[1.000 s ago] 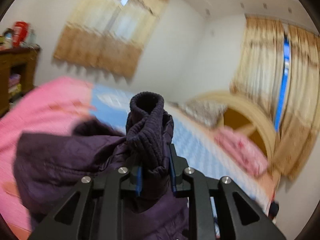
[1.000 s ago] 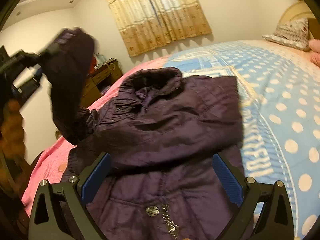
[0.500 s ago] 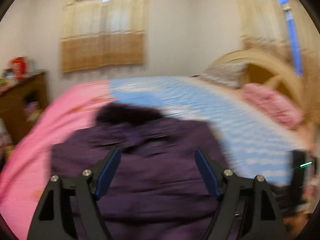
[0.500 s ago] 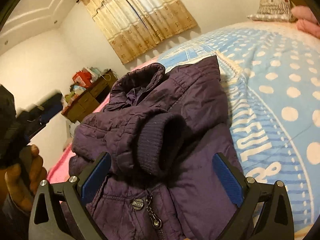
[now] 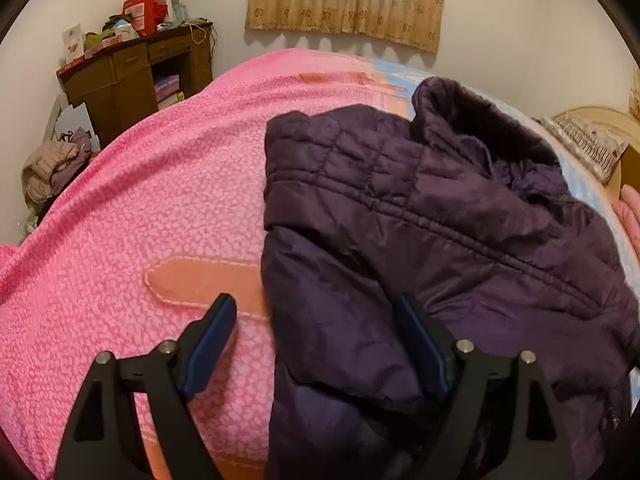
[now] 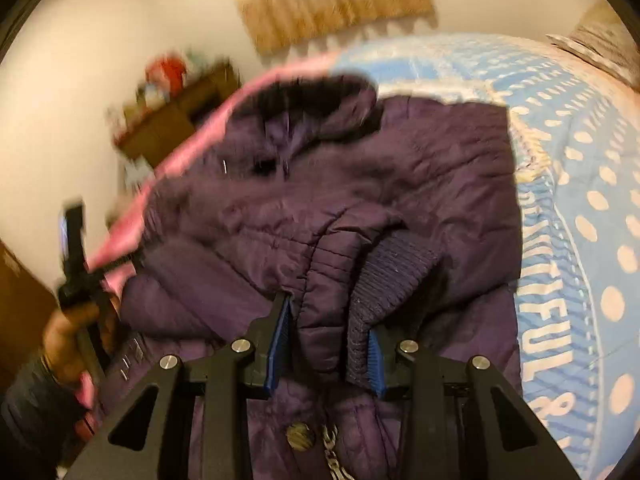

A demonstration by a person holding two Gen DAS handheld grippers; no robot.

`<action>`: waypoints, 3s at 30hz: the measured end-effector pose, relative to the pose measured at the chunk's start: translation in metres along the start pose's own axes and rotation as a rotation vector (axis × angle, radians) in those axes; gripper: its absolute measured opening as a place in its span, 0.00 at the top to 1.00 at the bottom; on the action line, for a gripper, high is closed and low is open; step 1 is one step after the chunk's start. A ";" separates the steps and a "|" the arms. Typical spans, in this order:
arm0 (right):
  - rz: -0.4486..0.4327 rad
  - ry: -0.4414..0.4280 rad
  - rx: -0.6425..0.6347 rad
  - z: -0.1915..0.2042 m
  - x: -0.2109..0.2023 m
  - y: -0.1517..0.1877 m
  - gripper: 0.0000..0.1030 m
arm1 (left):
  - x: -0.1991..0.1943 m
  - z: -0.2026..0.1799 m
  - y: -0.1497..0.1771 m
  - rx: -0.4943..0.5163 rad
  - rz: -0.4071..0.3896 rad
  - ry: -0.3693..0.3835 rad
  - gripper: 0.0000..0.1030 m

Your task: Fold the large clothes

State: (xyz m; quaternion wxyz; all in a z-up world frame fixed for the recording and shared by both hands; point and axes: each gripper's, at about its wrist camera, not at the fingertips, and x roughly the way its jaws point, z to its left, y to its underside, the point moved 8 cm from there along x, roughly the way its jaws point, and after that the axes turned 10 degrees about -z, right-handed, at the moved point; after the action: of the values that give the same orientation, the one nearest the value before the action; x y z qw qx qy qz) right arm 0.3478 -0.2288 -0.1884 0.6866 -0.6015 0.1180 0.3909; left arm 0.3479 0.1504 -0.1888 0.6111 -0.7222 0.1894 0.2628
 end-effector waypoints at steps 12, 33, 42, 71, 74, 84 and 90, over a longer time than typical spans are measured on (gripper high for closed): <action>-0.229 0.056 -0.154 0.041 -0.048 -0.067 0.28 | -0.027 -0.012 -0.063 -0.045 -0.202 -0.027 0.00; -0.036 0.083 -0.181 0.032 0.088 -0.015 0.28 | 0.036 0.000 0.005 -0.078 0.041 -0.092 0.00; -0.049 0.085 -0.183 0.032 0.087 -0.015 0.28 | -0.014 -0.012 -0.011 -0.101 -0.040 -0.037 0.00; -0.038 0.108 -0.201 0.033 0.089 -0.014 0.27 | 0.008 -0.056 0.031 0.040 0.062 0.012 0.00; -0.037 0.109 -0.203 0.033 0.089 -0.013 0.27 | 0.009 -0.056 0.031 0.039 0.062 0.014 0.00; -0.037 0.120 -0.211 0.033 0.089 -0.013 0.27 | 0.010 -0.056 0.031 0.040 0.062 0.010 0.00; -0.040 0.120 -0.214 0.034 0.088 -0.013 0.27 | 0.007 -0.053 0.030 0.014 0.055 0.029 0.00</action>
State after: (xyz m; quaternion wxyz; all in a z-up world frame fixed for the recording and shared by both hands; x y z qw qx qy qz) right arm 0.4049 -0.1623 -0.2261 0.6178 -0.6958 0.1044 0.3510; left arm 0.3434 0.0928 -0.2101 0.6059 -0.7161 0.2197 0.2679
